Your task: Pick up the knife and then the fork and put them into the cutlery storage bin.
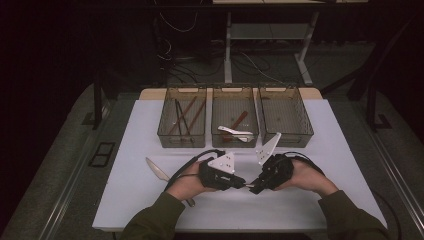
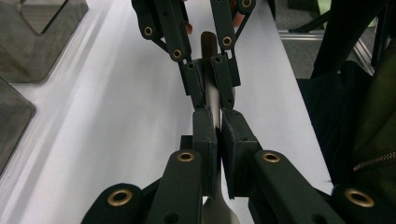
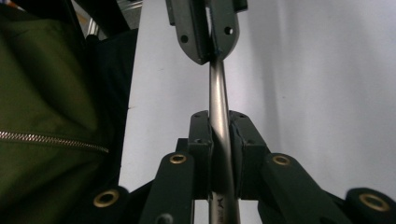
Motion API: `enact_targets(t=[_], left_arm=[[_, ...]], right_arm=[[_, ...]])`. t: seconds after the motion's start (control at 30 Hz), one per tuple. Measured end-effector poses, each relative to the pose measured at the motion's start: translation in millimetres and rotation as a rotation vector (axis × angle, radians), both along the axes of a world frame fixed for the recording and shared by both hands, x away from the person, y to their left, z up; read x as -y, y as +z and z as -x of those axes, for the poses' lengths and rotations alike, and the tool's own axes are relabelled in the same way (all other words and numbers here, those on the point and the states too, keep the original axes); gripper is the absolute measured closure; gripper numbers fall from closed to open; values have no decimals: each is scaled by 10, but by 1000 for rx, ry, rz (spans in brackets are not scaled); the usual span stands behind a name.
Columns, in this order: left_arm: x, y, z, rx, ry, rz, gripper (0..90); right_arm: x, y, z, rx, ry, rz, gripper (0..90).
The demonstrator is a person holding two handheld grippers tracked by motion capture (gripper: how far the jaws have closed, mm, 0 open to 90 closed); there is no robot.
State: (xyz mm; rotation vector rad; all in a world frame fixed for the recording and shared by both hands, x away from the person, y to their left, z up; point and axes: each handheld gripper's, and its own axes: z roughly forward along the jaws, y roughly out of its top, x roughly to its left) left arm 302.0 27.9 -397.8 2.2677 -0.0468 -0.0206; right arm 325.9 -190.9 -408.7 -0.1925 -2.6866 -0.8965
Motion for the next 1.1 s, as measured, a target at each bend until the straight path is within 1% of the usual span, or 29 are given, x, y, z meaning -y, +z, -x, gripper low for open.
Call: enact_targets(t=[0.03,0.07,0.1,0.13,0.17,0.27,0.33,0.37,0.43,0.47,0.5,0.53,0.6,0.63,0.67,0.7,0.8,0.87,0.9,0.93,1.07,1.1], left_arm=[[1,-8,4,-8,2,-2,839],[2,-14,0,-6,1,-3,839],[1,-15,-4,-1,-2,-9,852],[3,-20,-4,-6,0,-10,849],[3,-23,-5,-4,6,-10,834],[-18,-25,-29,-5,27,7,751],[-46,-26,-41,-17,52,26,697],[-74,-23,-57,-21,69,35,669],[-134,-28,-65,-37,113,52,591],[-165,-26,-73,-39,125,57,572],[-204,-28,-81,-47,147,68,543],[-258,-27,-92,-52,172,79,521],[-352,-19,-101,-55,218,95,488],[-402,-13,-106,-59,239,101,476],[-454,-8,-108,-54,263,112,467],[-496,-5,-115,-52,279,122,454],[-679,14,-121,-68,356,153,417],[-775,7,-110,-71,396,160,398],[-822,3,-100,-70,413,154,387],[-862,-8,-84,-71,434,161,373],[-1009,-56,1,-72,490,156,331],[-1037,-68,23,-74,498,154,321]], right_arm=[[-2,-2,3,2,5,1,811],[-2,-11,-3,9,16,-2,824],[-3,-12,-2,4,17,-3,864],[-3,-13,0,8,11,-5,864],[-4,-17,-2,1,10,-2,864],[-11,-42,5,6,16,17,864],[-9,-58,5,11,16,16,864],[-7,-59,8,12,13,20,864],[17,-57,7,29,-9,35,864],[38,-63,-9,52,-7,37,863],[54,-59,-8,52,-19,37,863],[81,-60,-15,64,-25,37,863],[136,-51,-6,57,-52,37,863],[165,-51,-14,75,-57,40,863],[194,-50,-17,86,-65,39,863],[222,-44,-16,90,-77,41,863],[317,-25,-23,103,-112,41,863],[382,-11,-37,110,-135,31,863],[411,-2,-47,115,-148,23,863],[439,10,-54,120,-162,21,863],[523,52,-84,151,-198,5,863],[536,65,-86,154,-209,6,863]])
